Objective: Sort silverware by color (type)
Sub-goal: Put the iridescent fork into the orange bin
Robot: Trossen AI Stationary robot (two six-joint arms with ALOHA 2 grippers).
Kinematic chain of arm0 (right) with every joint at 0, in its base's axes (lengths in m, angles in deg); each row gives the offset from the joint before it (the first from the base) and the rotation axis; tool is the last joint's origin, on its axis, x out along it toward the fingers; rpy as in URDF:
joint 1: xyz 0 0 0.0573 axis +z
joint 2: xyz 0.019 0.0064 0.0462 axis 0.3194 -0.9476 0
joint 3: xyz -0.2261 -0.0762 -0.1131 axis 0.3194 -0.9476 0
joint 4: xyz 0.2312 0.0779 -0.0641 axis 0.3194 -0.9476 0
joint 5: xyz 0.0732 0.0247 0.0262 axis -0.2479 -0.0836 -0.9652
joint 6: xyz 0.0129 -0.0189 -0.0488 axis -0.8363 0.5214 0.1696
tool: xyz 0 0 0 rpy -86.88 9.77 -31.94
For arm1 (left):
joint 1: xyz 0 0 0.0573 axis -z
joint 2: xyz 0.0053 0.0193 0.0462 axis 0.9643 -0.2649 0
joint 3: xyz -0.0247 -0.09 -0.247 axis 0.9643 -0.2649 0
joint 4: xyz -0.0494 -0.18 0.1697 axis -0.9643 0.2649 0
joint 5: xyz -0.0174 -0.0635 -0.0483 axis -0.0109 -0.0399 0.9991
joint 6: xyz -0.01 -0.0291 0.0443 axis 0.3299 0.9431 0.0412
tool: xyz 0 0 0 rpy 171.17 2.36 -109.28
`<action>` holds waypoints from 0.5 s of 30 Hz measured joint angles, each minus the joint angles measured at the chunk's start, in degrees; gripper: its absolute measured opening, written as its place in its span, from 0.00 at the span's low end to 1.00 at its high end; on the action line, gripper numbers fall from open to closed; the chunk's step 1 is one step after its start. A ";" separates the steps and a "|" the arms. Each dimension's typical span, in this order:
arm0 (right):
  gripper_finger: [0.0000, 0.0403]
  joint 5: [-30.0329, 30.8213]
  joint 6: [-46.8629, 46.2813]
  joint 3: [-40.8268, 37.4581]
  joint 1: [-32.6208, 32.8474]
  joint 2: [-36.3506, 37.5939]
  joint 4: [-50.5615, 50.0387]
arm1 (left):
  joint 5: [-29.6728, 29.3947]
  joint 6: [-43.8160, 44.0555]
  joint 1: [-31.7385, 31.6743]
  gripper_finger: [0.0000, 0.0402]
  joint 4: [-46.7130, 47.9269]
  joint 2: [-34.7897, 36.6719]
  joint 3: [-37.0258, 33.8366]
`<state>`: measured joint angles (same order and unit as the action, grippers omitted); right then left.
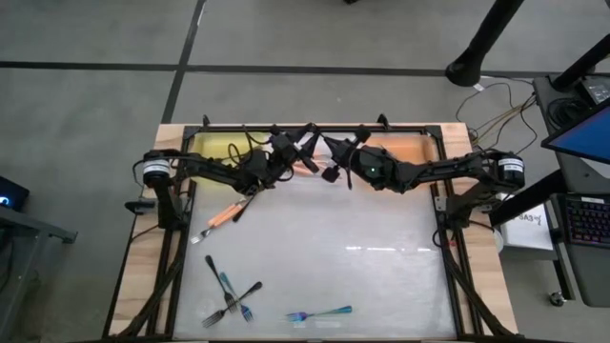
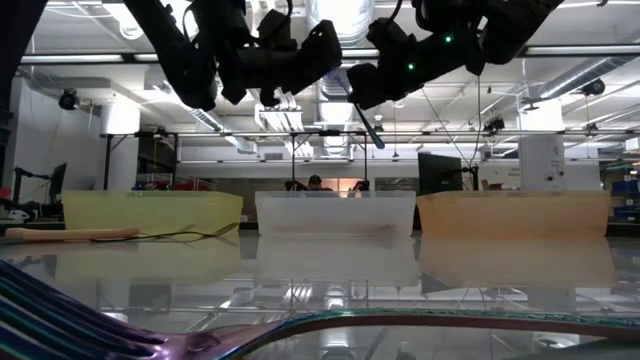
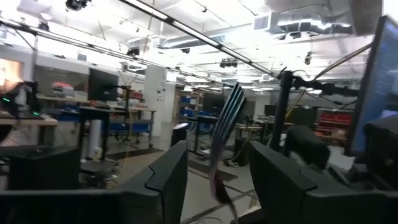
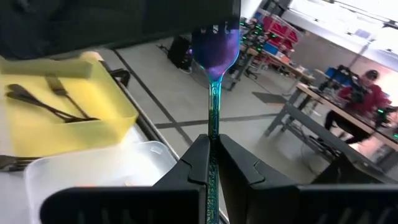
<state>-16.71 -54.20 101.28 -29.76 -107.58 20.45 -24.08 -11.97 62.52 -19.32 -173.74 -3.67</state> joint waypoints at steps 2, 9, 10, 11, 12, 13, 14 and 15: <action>0.03 -1.23 -0.01 0.00 0.00 0.00 0.00 | 0.48 1.54 0.02 0.36 0.77 0.00 0.00; 0.03 1.01 1.66 0.02 -0.01 0.00 -0.01 | 0.51 2.60 0.13 0.33 1.55 0.00 -0.09; 0.03 3.45 2.68 0.02 -0.11 0.00 -0.07 | 0.51 2.81 0.19 0.33 1.69 0.00 -0.09; 0.03 6.01 3.72 0.02 -0.32 0.00 -0.28 | 0.50 2.90 0.29 0.33 1.91 0.00 -0.09; 0.03 8.71 4.93 0.02 -0.57 0.02 -0.58 | 0.51 2.93 0.41 0.33 2.26 0.02 -0.09; 0.03 11.65 6.28 0.02 -0.92 0.02 -1.04 | 0.53 2.96 0.50 0.33 2.47 0.02 -0.10; 0.03 14.22 7.53 0.02 -1.22 0.04 -1.80 | 0.53 2.96 0.59 0.33 2.80 0.01 -0.12; 0.03 16.72 8.66 0.04 -1.56 0.16 -3.25 | 0.53 2.96 0.67 0.33 3.08 0.01 -0.13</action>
<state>0.01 -45.54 101.32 -31.33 -107.42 17.20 -23.55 -9.01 63.19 -16.24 -173.73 -3.80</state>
